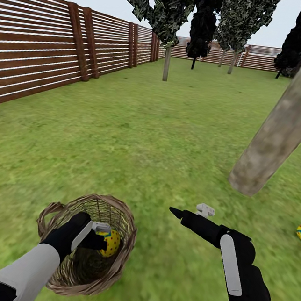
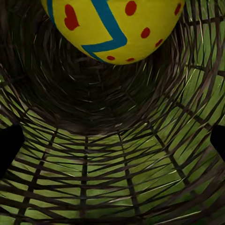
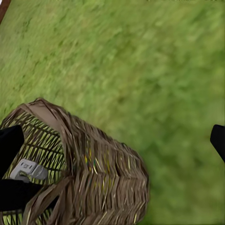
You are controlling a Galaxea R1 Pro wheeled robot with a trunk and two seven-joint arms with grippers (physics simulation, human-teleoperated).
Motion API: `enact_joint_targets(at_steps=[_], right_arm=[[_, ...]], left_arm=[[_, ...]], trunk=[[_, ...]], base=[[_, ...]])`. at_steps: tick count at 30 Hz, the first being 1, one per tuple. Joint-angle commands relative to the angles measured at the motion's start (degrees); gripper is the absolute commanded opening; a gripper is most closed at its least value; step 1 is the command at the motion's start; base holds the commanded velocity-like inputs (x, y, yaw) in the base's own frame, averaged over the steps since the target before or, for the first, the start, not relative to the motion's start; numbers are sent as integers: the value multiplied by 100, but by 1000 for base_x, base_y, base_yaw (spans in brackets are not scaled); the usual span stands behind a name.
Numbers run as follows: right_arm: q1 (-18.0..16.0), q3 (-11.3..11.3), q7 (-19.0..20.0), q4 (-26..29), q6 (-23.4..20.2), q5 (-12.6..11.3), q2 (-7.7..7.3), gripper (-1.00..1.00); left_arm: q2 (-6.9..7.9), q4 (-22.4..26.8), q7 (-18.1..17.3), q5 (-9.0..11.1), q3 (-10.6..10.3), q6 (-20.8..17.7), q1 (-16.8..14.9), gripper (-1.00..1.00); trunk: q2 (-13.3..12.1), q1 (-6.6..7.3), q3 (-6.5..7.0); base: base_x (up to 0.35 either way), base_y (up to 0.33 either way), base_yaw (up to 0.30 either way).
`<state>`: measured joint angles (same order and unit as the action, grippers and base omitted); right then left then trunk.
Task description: Take the three Easter eggs out of the wicker basket on the lawn in the garden, then place them on the lawn next to a single tree (choose any tree) so that all three eggs are next to the same tree and none are left in the basket.
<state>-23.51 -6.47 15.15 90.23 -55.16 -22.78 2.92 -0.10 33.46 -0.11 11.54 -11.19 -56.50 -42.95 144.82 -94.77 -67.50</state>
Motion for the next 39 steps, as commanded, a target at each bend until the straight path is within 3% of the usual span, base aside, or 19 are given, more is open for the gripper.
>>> enact_joint_targets(at_steps=[1,30,39], right_arm=[[-4,-15,59,3,-29,45,6,100],[-4,-17,59,3,-29,45,6,100],[-4,-19,59,3,-29,45,6,100]], left_arm=[[3,4,0,9,-17,-19,-3,100],[1,17,2,-4,-35,-10,-2,100],[1,12,2,-3,5,54,-2,100]], trunk=[[2,1,-5],[2,1,-5],[14,-23,-204]], base=[[38,19,0],[50,15,0],[0,0,0]])
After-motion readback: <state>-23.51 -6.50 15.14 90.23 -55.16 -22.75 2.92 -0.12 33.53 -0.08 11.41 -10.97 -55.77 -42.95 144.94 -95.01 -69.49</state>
